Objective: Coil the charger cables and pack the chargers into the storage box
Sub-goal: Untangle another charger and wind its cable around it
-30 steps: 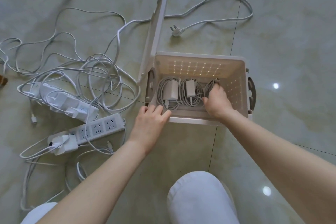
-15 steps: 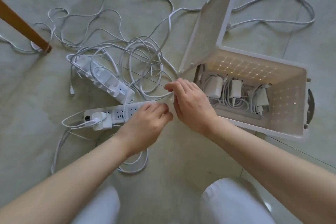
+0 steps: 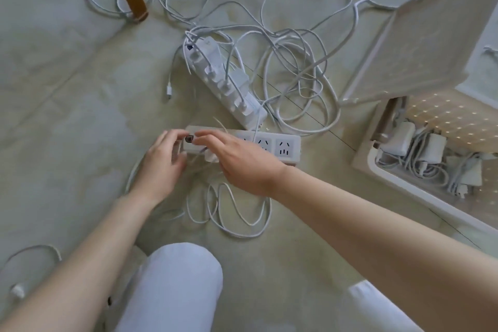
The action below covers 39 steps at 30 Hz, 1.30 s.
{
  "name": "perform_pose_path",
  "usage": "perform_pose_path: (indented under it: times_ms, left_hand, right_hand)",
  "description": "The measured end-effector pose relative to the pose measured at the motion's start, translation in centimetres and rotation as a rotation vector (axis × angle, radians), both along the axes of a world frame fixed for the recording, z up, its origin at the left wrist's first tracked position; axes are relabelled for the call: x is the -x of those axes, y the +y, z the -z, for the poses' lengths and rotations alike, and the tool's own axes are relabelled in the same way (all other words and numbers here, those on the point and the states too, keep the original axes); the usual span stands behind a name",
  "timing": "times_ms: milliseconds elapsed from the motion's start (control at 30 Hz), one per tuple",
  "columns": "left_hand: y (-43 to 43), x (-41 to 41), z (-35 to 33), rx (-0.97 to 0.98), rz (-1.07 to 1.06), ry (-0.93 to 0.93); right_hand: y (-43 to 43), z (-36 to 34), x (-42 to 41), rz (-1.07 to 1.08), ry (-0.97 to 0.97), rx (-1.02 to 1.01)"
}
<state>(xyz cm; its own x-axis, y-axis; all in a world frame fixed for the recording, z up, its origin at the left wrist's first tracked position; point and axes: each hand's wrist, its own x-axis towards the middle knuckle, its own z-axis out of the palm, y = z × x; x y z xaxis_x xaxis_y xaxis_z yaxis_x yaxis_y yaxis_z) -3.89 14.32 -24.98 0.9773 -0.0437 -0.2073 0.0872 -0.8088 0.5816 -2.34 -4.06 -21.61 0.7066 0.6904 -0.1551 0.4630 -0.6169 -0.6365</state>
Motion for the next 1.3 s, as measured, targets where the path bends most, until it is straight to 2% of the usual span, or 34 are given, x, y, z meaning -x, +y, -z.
perform_pose_path:
  times_ms: [100, 167, 300, 433, 600, 667, 833, 1300]
  left_hand:
    - [0.1, 0.4, 1.4, 0.023, 0.118, 0.053]
    - [0.6, 0.1, 2.6, 0.018, 0.148, 0.085]
    - [0.9, -0.7, 3.8, -0.037, 0.135, 0.085]
    - [0.6, -1.1, 3.2, -0.086, 0.177, -0.027]
    - [0.7, -1.9, 2.2, -0.191, 0.231, -0.015]
    - [0.9, -1.9, 2.4, -0.228, 0.285, -0.049]
    - [1.2, -1.7, 3.2, -0.317, 0.308, -0.117]
    - [0.4, -2.3, 3.6, -0.431, 0.439, -0.213]
  right_hand:
    - [2.4, -0.2, -1.4, 0.173, 0.071, 0.025]
    - [4.2, -0.1, -2.6, 0.264, 0.065, 0.155]
    - [6.7, -0.5, -3.9, 0.122, 0.095, 0.488]
    - [8.2, -0.5, -4.1, 0.061, 0.130, 0.709]
    - [10.3, 1.5, -3.2, 0.025, 0.016, 0.961]
    - [10.2, 1.5, -3.1, -0.023, -0.061, 0.991]
    - [8.7, 1.2, -3.1, -0.128, -0.179, 0.907]
    - [7.6, 0.8, -3.1, -0.177, -0.270, 0.906]
